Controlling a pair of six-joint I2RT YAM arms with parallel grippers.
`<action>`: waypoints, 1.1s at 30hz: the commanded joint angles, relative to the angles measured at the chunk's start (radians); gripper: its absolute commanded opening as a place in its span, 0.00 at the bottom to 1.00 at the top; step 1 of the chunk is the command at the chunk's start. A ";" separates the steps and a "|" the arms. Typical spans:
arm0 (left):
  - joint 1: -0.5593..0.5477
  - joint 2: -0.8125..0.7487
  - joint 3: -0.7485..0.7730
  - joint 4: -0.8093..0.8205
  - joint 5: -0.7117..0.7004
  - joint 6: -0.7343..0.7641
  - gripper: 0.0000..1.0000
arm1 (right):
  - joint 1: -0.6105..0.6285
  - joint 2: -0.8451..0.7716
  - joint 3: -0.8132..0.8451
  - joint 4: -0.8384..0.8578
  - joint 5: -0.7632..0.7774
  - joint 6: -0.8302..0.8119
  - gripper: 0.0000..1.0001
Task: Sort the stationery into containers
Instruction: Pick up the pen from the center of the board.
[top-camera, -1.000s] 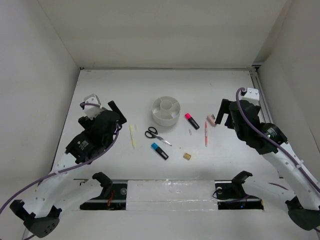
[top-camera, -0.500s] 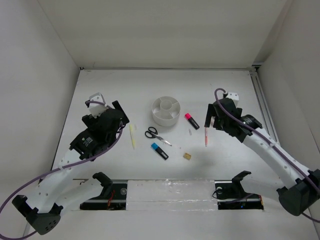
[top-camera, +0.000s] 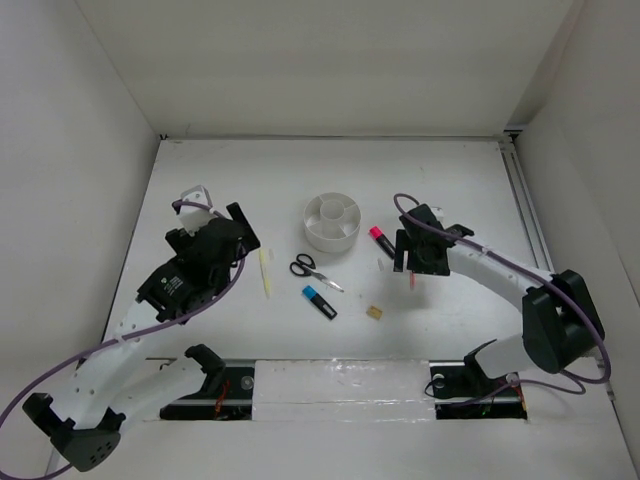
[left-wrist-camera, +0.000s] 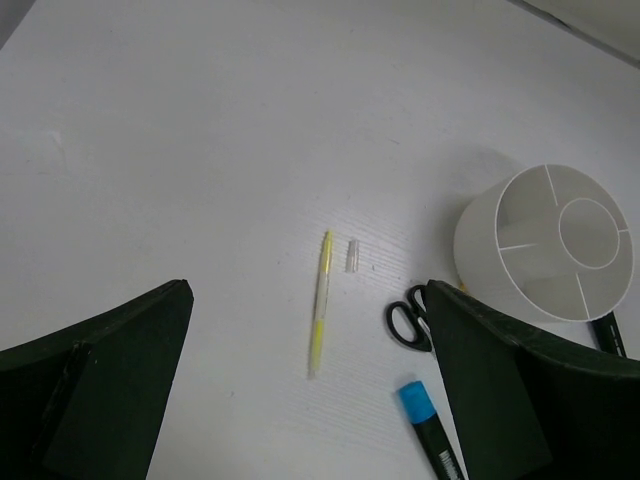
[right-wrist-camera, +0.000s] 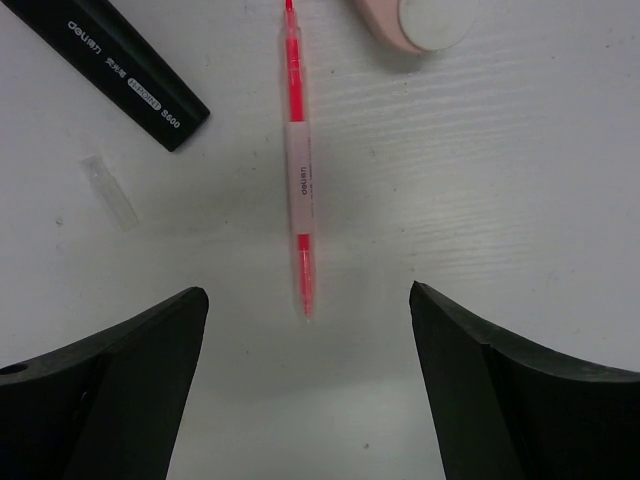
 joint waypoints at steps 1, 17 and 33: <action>-0.004 -0.031 -0.010 0.034 0.007 0.012 1.00 | -0.013 0.023 0.006 0.076 -0.027 0.008 0.87; -0.004 -0.072 -0.020 0.034 -0.002 0.012 1.00 | -0.064 0.220 0.054 0.101 -0.110 -0.041 0.70; -0.004 -0.072 -0.020 0.025 -0.011 0.003 1.00 | -0.093 0.244 0.074 0.039 -0.139 -0.033 0.00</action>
